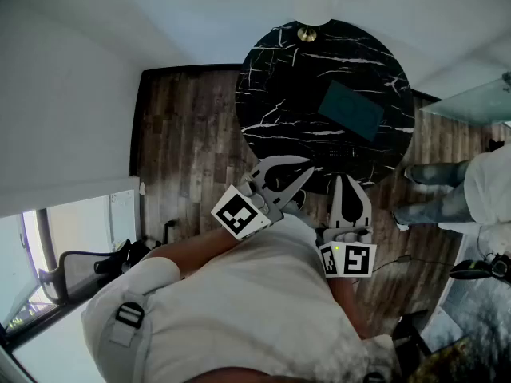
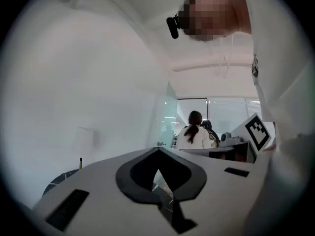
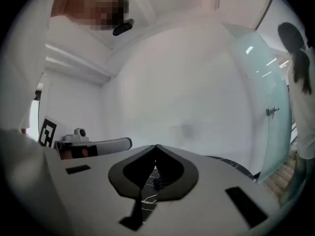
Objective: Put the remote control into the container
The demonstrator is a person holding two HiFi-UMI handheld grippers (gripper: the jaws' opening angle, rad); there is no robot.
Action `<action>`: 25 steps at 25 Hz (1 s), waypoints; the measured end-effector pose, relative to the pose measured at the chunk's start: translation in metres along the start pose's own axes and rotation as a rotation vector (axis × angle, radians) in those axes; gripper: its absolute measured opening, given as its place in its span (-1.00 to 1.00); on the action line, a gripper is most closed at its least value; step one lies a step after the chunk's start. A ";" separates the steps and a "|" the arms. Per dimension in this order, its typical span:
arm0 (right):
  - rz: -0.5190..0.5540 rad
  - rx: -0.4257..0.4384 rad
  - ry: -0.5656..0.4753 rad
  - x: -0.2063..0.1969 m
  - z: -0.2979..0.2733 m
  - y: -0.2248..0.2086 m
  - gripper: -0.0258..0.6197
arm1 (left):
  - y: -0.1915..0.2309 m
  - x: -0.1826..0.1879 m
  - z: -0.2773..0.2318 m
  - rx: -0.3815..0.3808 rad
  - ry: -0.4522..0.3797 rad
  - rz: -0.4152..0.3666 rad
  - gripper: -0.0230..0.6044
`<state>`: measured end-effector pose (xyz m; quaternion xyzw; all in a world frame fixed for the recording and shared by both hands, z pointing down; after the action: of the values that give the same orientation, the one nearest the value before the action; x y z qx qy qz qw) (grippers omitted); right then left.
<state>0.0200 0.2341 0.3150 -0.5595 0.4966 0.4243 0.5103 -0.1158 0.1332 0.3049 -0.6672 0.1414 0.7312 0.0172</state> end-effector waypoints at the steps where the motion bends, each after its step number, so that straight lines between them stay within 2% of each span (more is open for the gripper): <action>1: 0.002 0.000 -0.001 0.000 0.001 -0.001 -0.89 | 0.000 0.000 -0.001 0.003 0.000 0.004 -0.91; 13: -0.023 0.004 -0.031 0.001 0.010 -0.017 -0.89 | -0.013 -0.003 -0.011 0.009 0.026 -0.002 -0.91; 25: -0.035 0.010 -0.040 -0.004 0.042 -0.054 -0.89 | -0.048 -0.019 -0.037 0.042 0.038 0.004 -0.91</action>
<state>0.0740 0.2756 0.3221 -0.5569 0.4787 0.4237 0.5303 -0.0679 0.1740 0.3117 -0.6803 0.1584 0.7151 0.0272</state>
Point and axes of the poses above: the fingertips, and each gripper's own axes: z backward along the fingers, y to its left, x out of its top, the point moved 8 cm from there along z, backward along the fingers, and after that the axes turned 1 degree about z, right-handed, at the moved point
